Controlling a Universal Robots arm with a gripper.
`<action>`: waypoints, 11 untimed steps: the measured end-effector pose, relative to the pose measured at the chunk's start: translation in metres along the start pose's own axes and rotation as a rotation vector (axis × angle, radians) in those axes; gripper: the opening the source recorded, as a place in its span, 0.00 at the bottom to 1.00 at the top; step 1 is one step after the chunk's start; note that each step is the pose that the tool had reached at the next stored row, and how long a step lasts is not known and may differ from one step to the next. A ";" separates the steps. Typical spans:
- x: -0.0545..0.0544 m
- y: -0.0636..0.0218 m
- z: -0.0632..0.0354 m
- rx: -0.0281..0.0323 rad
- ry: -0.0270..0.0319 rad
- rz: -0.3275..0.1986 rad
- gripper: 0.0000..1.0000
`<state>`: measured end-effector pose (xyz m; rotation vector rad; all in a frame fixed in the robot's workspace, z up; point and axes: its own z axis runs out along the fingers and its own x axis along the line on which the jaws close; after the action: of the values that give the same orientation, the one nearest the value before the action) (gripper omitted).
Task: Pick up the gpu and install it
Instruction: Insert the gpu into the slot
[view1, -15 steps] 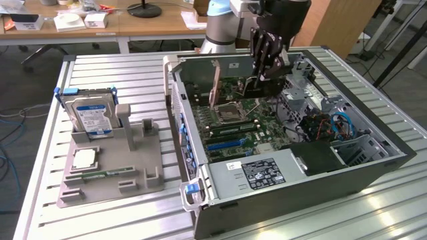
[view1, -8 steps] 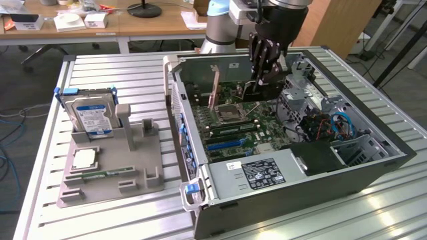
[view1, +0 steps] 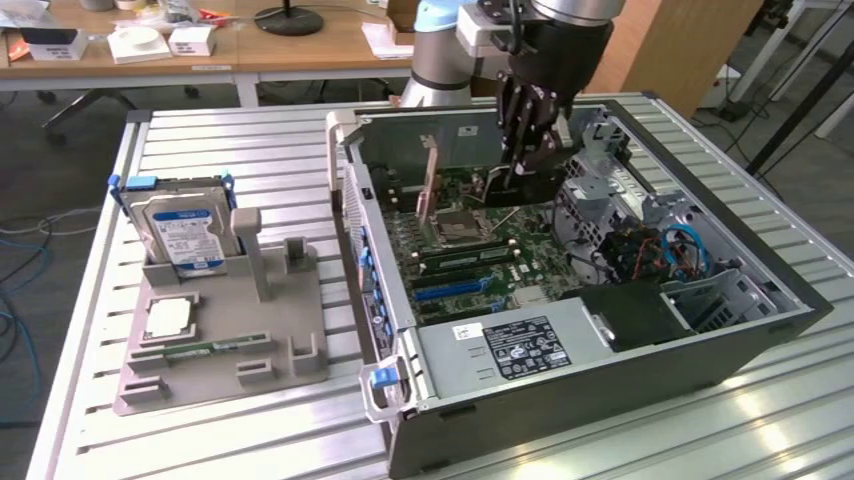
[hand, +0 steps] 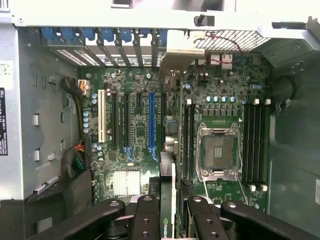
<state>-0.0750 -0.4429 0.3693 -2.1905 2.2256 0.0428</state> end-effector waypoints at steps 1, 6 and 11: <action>0.000 0.0000 0.0018 -0.0001 0.0000 0.000 0.26; 0.000 0.0000 0.0108 -0.0001 0.0002 0.000 0.26; 0.001 0.0000 0.0196 0.0000 0.0000 0.000 0.26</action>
<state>-0.0751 -0.4429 0.3497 -2.1905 2.2256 0.0429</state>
